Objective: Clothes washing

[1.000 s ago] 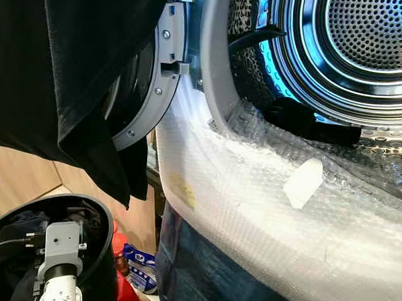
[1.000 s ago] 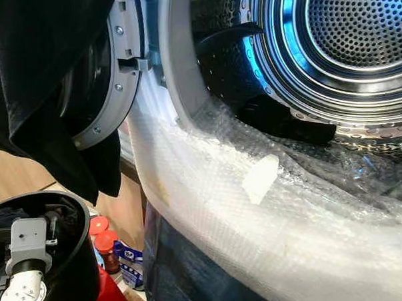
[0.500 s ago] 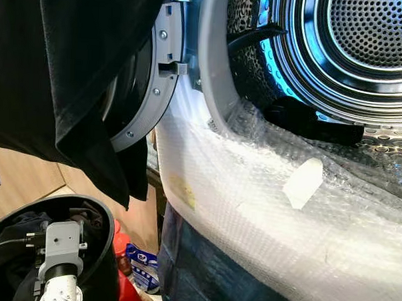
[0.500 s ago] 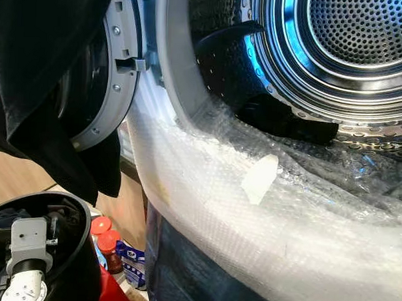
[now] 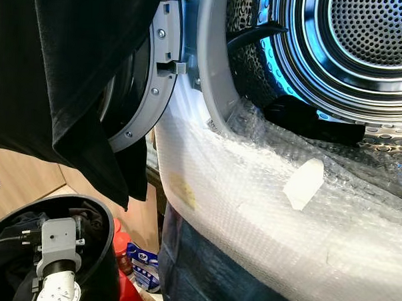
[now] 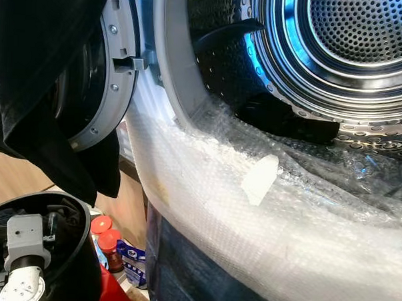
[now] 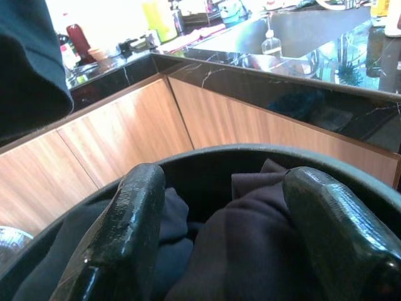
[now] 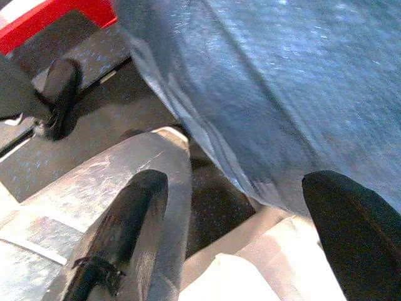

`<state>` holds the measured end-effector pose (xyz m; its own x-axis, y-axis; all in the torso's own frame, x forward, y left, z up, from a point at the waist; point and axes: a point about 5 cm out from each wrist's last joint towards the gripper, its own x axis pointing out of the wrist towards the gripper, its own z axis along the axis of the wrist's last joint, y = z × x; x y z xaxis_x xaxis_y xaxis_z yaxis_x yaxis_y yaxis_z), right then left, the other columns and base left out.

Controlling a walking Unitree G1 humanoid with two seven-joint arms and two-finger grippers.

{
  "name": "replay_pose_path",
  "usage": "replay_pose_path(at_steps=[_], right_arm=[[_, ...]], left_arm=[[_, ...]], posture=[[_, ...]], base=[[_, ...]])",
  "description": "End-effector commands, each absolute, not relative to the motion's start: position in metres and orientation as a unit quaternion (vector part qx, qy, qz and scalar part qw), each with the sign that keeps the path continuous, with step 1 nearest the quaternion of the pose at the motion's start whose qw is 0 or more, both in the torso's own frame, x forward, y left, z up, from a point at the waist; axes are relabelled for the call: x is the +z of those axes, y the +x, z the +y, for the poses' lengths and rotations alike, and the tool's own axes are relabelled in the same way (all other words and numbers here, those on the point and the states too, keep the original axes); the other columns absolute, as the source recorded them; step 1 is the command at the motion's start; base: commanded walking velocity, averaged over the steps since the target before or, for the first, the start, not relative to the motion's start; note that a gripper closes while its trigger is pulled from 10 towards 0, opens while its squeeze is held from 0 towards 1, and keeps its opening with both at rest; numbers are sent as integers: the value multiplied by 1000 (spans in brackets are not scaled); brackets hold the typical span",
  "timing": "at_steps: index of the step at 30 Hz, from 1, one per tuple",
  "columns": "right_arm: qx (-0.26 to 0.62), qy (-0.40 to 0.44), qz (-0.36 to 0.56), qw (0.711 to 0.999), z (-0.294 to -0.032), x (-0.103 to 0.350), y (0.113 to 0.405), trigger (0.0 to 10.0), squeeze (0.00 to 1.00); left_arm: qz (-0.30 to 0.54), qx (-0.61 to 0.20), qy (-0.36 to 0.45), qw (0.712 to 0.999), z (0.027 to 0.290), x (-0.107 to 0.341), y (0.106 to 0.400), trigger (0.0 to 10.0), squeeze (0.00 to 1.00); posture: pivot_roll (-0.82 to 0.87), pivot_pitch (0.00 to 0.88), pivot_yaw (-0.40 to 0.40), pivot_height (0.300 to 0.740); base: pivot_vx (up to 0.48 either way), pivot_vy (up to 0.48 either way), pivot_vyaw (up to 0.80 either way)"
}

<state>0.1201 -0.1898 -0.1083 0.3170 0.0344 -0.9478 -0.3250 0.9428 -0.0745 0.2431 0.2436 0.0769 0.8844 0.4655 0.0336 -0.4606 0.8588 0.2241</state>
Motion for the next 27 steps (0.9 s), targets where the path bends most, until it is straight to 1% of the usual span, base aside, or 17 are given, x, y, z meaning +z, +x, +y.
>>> replay_pose_path(at_steps=[1, 3, 4, 9, 12, 15, 16, 17, 18, 19, 20, 21, 23, 24, 25, 26, 27], right_arm=[[59, -113, 582, 803, -203, -109, 111, 10000, 0], [42, -98, 572, 814, -204, -108, 116, 10000, 0], [28, -57, 553, 831, -202, -105, 125, 10000, 0], [-24, 16, 523, 852, -202, -99, 142, 10000, 0], [-29, 33, 519, 854, -201, -98, 146, 10000, 0], [-32, 41, 526, 849, -198, -99, 145, 10000, 0], [-23, 47, 525, 849, -196, -99, 146, 10000, 0], [-23, 47, 525, 849, -196, -99, 146, 10000, 0], [-22, 49, 525, 849, -195, -99, 146, 10000, 267], [-19, 51, 527, 848, -194, -100, 145, 10000, 761], [-16, 43, 535, 844, -194, -101, 142, 10000, 961], [-15, 40, 537, 842, -194, -101, 140, 10000, 1000], [-28, 45, 541, 840, -195, -102, 139, 10000, 1000], [-29, 49, 541, 839, -195, -102, 138, 10000, 784], [-30, 51, 542, 838, -195, -102, 138, 10000, 784], [-23, 48, 544, 838, -194, -102, 138, 10000, 0], [-16, 47, 544, 837, -193, -102, 138, 10000, 0]], left_arm=[[12, 236, 113, 965, 244, 78, 245, 10000, 0], [11, 236, 113, 965, 244, 78, 245, 10000, 0], [12, 237, 110, 965, 246, 78, 246, 10000, 0], [11, 245, 97, 965, 249, 81, 248, 10000, 0], [13, 243, 84, 966, 250, 81, 250, 10000, 0], [51, 177, 68, 981, 241, 72, 256, 10000, 0], [44, 181, 76, 980, 242, 73, 256, 10000, 733], [44, 181, 76, 980, 242, 73, 256, 10000, 733], [41, 183, 78, 979, 242, 74, 255, 10000, 1000], [45, 196, 72, 977, 245, 73, 253, 10000, 1000], [56, 220, 57, 972, 251, 70, 249, 10000, 1000], [56, 229, 54, 970, 253, 70, 247, 10000, 1000], [52, 237, 50, 969, 257, 72, 246, 10000, 1000], [52, 238, 48, 969, 258, 72, 246, 10000, 1000], [52, 237, 46, 969, 258, 72, 246, 10000, 1000], [51, 238, 47, 969, 258, 73, 246, 10000, 1000], [50, 238, 46, 969, 259, 73, 247, 10000, 1000]], posture=[[47, 56, -6, 740], [49, 55, 1, 740], [49, 53, 5, 740], [45, 62, 11, 740], [43, 62, 12, 740], [50, 69, 11, 740], [50, 69, 11, 740], [50, 69, 11, 740], [48, 73, 15, 740], [49, 72, 14, 740], [49, 71, 12, 740], [46, 69, 12, 740], [48, 67, 9, 740], [48, 67, 9, 740], [48, 67, 9, 740], [49, 67, 8, 740], [49, 67, 8, 740]], base=[[0, 0, 0], [0, 0, 0], [0, 0, 0], [0, 0, 0], [0, 0, 0], [0, 0, 0], [0, 0, 0], [0, 0, 0], [0, 0, 0], [0, 0, 0], [0, 0, 0], [0, 0, 0], [0, 0, 0], [0, 0, 0], [0, 0, 0], [0, 0, 0], [0, 0, 0]])
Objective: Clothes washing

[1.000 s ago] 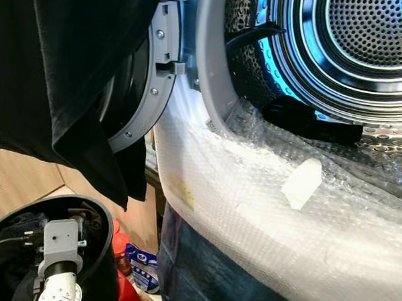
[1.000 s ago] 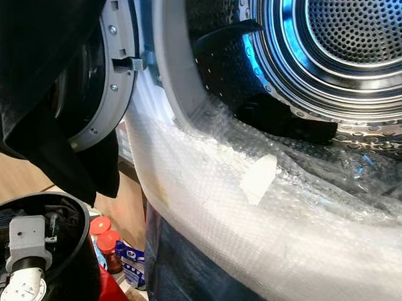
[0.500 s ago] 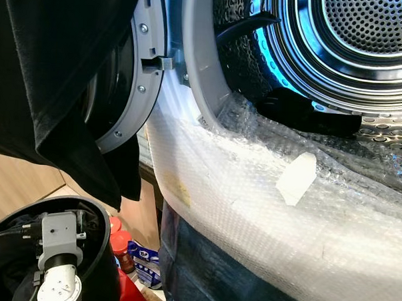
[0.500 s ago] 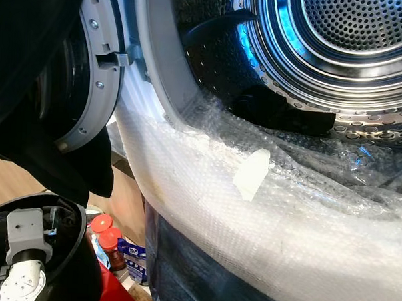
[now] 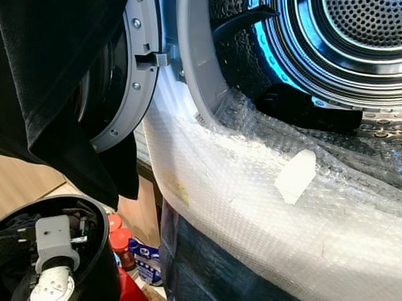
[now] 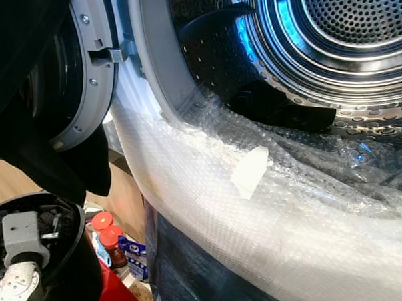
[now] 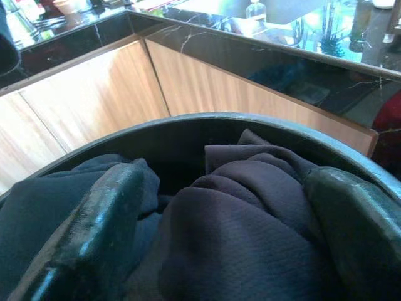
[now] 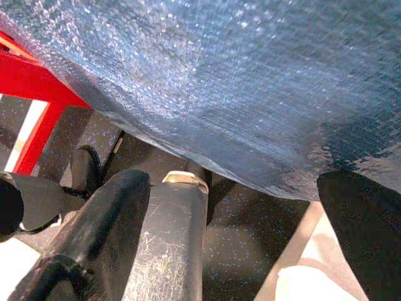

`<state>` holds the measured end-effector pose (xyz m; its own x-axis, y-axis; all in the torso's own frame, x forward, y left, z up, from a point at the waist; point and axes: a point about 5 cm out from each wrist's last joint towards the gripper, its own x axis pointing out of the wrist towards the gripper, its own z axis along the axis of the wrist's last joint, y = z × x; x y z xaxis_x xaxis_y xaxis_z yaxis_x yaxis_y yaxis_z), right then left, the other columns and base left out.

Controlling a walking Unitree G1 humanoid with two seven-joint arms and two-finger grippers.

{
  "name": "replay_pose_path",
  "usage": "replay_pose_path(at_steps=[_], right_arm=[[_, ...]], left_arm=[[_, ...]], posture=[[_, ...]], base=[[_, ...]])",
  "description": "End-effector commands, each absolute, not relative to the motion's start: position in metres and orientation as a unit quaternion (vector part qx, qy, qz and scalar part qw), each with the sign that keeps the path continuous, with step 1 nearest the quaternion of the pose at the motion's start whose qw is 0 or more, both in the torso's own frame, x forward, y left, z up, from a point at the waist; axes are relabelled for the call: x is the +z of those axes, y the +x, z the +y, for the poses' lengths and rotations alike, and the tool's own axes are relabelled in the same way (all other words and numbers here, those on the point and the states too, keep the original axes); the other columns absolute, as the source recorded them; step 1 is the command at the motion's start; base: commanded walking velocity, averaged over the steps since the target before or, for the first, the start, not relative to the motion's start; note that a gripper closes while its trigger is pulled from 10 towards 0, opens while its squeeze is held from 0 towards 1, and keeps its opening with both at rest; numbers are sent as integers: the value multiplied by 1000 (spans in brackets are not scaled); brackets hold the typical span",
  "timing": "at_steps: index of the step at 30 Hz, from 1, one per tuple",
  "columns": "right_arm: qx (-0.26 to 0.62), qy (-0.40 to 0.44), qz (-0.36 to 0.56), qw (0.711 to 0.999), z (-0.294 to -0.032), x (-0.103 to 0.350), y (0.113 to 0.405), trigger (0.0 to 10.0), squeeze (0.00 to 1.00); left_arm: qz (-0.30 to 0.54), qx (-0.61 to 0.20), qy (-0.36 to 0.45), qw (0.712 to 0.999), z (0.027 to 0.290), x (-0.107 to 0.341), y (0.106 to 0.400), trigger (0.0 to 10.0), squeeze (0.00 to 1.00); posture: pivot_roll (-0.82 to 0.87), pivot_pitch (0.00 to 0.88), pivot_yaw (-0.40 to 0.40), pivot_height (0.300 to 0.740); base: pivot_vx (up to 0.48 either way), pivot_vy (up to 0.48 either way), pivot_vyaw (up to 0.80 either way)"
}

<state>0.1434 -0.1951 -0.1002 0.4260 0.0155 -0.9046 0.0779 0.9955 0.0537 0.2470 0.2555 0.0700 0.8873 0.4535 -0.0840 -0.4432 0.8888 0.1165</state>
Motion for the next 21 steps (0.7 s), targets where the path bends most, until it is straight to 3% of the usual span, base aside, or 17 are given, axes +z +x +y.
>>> replay_pose_path(at_steps=[1, 11, 12, 15, 21], right_arm=[[-10, 51, 546, 836, -192, -103, 138, 10000, 0], [-23, 64, 546, 835, -191, -103, 139, 10000, 0], [-24, 59, 545, 836, -191, -103, 139, 10000, 0], [-24, 59, 546, 836, -190, -103, 139, 10000, 0], [-34, 74, 547, 833, -191, -103, 138, 10000, 0]], left_arm=[[48, 237, 42, 969, 258, 75, 247, 10000, 1000], [71, 167, 17, 983, 251, 77, 255, 10000, 1000], [78, 159, 26, 984, 251, 78, 255, 10000, 0], [83, 168, 26, 982, 254, 81, 255, 10000, 0], [73, 262, 32, 962, 285, 109, 251, 10000, 0]], posture=[[49, 67, 8, 740], [57, 58, 11, 740], [57, 58, 16, 740], [57, 57, 21, 740], [55, 63, 25, 740]], base=[[0, 0, 0], [0, 0, 0], [0, 0, 0], [0, 0, 0], [0, 0, 0]])
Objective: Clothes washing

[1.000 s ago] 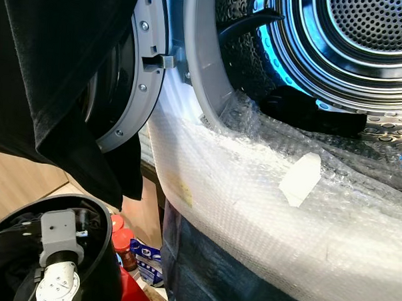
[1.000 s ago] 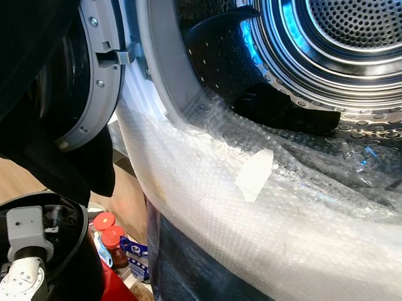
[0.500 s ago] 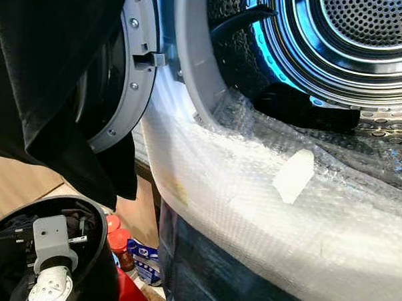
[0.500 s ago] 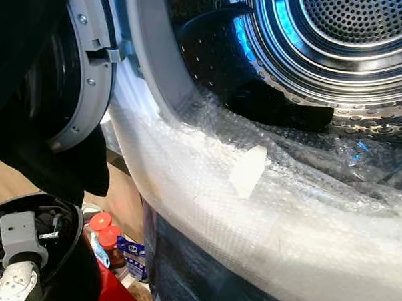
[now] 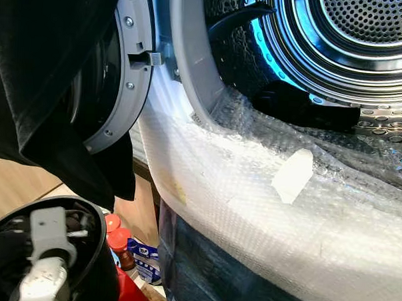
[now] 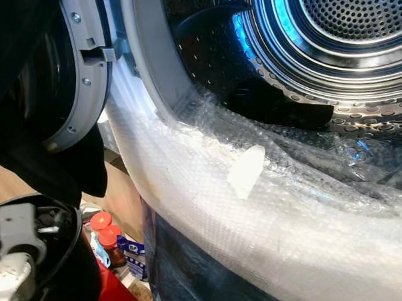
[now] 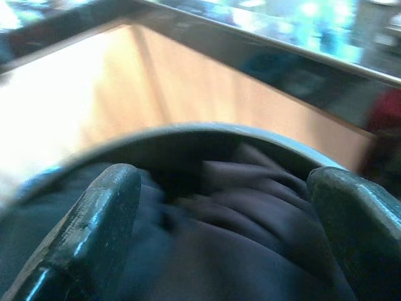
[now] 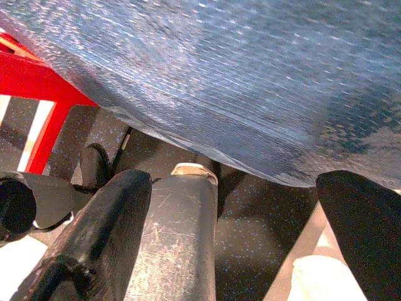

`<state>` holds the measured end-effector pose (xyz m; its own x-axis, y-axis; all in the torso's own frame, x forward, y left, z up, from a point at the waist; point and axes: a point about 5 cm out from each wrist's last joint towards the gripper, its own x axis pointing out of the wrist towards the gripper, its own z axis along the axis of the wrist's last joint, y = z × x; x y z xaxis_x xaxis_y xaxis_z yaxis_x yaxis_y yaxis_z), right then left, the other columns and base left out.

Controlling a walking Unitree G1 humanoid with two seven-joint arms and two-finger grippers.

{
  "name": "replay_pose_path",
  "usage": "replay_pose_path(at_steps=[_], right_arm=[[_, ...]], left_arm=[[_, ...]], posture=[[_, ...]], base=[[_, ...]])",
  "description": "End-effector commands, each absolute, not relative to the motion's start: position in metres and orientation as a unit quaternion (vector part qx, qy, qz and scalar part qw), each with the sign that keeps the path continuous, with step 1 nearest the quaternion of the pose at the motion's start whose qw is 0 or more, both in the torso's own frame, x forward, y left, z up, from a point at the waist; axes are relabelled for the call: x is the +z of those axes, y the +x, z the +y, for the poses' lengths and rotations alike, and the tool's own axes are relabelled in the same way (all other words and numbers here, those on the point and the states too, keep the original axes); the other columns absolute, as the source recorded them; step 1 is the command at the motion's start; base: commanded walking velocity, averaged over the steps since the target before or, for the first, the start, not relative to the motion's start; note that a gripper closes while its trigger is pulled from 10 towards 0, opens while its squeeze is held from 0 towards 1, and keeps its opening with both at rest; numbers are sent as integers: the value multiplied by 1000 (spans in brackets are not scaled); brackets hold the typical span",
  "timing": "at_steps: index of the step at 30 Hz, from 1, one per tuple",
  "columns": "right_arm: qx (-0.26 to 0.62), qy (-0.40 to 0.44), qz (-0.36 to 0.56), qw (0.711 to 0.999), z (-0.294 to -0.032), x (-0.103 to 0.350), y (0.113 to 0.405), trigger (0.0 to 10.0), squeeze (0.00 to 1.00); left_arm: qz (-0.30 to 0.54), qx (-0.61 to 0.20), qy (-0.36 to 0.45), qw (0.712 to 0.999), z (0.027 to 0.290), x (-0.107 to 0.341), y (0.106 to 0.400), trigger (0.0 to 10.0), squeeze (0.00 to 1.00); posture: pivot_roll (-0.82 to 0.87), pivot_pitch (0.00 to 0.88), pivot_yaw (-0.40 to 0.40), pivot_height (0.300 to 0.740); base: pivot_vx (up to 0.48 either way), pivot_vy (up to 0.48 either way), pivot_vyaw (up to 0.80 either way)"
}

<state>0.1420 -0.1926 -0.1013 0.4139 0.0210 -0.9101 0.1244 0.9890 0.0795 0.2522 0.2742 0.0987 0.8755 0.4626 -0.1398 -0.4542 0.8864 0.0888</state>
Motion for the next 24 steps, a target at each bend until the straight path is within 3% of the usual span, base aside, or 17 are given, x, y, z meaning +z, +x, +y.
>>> replay_pose_path(at_steps=[1, 16, 17, 18, 19, 24], right_arm=[[-34, 74, 547, 833, -191, -103, 138, 10000, 0], [-25, 70, 544, 836, -189, -102, 141, 10000, 0], [-25, 70, 543, 836, -189, -102, 141, 10000, 0], [-25, 70, 543, 836, -189, -102, 141, 10000, 0], [-26, 70, 543, 836, -189, -102, 141, 10000, 0], [-27, 71, 543, 836, -189, -102, 141, 10000, 0]], left_arm=[[73, 267, 35, 960, 288, 111, 251, 10000, 0], [129, 237, 19, 963, 278, 93, 247, 10000, 0], [127, 236, 19, 963, 278, 95, 247, 10000, 463], [127, 236, 19, 963, 278, 96, 246, 10000, 463], [126, 236, 18, 963, 278, 96, 246, 10000, 1000], [120, 231, 28, 965, 277, 102, 244, 10000, 1000]], posture=[[55, 63, 25, 740], [58, 65, 18, 740], [58, 65, 18, 740], [58, 65, 18, 740], [58, 65, 18, 740], [60, 67, 20, 740]], base=[[0, 0, 0], [0, 0, 0], [0, 0, 0], [0, 0, 0], [0, 0, 0], [0, 0, 0]])
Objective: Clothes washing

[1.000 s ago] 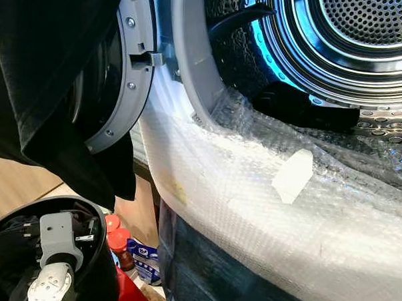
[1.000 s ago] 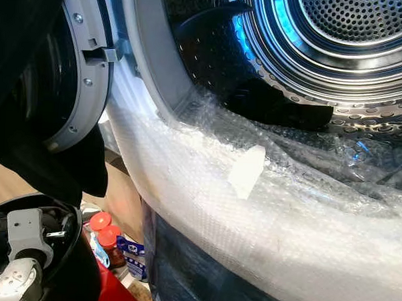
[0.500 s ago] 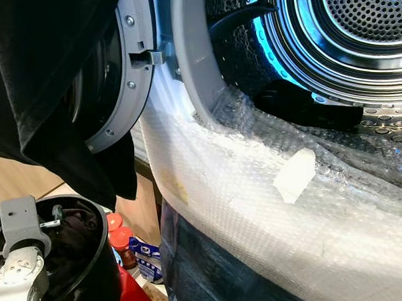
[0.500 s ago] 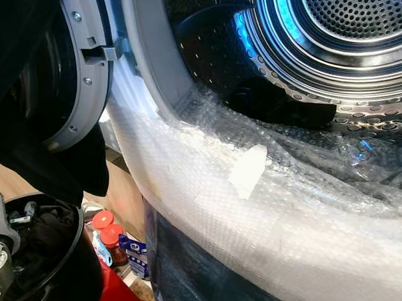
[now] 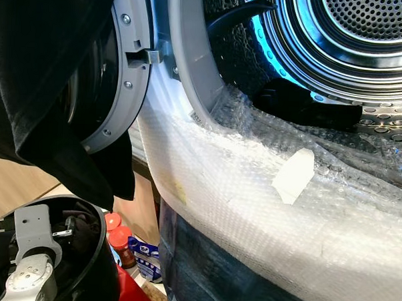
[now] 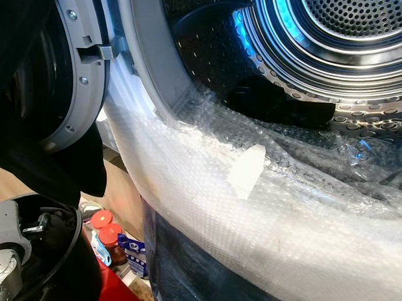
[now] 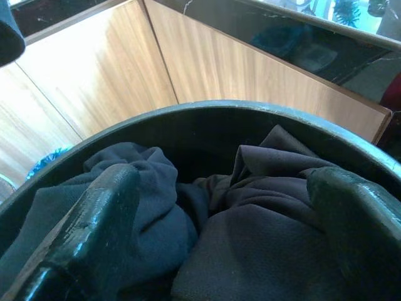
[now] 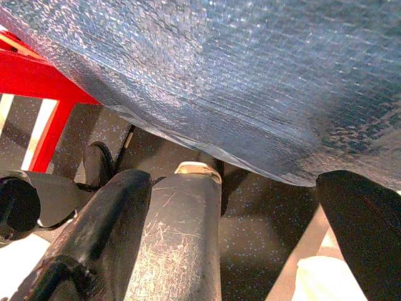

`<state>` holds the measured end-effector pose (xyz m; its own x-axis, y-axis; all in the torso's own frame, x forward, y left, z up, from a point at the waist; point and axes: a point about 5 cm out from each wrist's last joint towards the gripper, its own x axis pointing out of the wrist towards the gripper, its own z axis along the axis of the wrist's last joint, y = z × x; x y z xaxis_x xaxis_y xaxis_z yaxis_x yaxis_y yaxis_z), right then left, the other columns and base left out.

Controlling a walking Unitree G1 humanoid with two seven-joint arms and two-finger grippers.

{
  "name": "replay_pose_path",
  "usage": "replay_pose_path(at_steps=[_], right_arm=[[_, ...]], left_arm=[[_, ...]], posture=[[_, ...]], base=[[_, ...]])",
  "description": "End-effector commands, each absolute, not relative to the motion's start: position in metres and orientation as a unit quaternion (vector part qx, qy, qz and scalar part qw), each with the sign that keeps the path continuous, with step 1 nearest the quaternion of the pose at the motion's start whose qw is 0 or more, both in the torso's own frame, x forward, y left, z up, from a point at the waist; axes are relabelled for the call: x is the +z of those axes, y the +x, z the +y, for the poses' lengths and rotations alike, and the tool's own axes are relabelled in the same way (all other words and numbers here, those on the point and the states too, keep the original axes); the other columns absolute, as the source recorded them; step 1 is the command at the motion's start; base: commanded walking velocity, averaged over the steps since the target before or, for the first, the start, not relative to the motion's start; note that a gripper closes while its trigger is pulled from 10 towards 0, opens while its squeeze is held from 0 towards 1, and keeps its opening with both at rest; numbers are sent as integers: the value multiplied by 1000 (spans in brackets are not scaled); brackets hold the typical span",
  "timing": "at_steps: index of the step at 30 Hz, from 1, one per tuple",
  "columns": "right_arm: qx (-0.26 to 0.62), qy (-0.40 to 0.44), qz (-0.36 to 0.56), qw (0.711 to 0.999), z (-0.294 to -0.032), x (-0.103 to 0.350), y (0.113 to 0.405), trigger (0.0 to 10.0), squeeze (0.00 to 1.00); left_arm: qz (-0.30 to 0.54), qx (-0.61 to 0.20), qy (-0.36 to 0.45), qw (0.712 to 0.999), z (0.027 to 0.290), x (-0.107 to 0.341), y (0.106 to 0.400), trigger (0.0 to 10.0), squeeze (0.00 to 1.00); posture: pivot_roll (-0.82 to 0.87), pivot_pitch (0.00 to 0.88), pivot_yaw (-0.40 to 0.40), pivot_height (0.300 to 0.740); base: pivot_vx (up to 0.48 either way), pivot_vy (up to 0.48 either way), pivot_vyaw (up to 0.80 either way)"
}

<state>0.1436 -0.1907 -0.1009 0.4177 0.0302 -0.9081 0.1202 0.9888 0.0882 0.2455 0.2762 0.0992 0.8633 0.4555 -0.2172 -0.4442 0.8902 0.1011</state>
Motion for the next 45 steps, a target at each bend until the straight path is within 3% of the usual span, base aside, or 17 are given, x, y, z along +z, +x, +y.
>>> replay_pose_path(at_steps=[1, 12, 21, 22, 23, 35, 45], right_arm=[[-25, 71, 543, 836, -189, -102, 141, 10000, 0], [-21, 69, 544, 836, -188, -102, 141, 10000, 0], [-17, 66, 546, 835, -187, -103, 140, 10000, 0], [-16, 66, 546, 835, -187, -103, 140, 10000, 0], [-15, 64, 546, 835, -186, -103, 140, 10000, 0], [-10, 60, 544, 837, -186, -102, 141, 10000, 0], [-4, 55, 542, 839, -184, -102, 143, 10000, 0]], left_arm=[[117, 228, 30, 966, 277, 104, 244, 10000, 1000], [153, 180, 62, 970, 273, 100, 244, 10000, 1000], [193, 187, 74, 960, 276, 91, 236, 10000, 1000], [202, 190, 79, 958, 278, 89, 234, 10000, 31], [204, 194, 87, 956, 279, 87, 233, 10000, 0], [161, 170, 67, 970, 271, 94, 238, 10000, 0], [175, 145, 69, 971, 269, 83, 235, 10000, 0]], posture=[[63, 67, 18, 740], [62, 71, 22, 740], [64, 73, 21, 740], [69, 73, 22, 740], [69, 73, 22, 740], [65, 72, 22, 740], [66, 72, 22, 740]], base=[[0, 0, 0], [0, 0, 0], [0, 0, 0], [0, 0, 0], [0, 0, 0], [0, 0, 0], [0, 0, 0]])
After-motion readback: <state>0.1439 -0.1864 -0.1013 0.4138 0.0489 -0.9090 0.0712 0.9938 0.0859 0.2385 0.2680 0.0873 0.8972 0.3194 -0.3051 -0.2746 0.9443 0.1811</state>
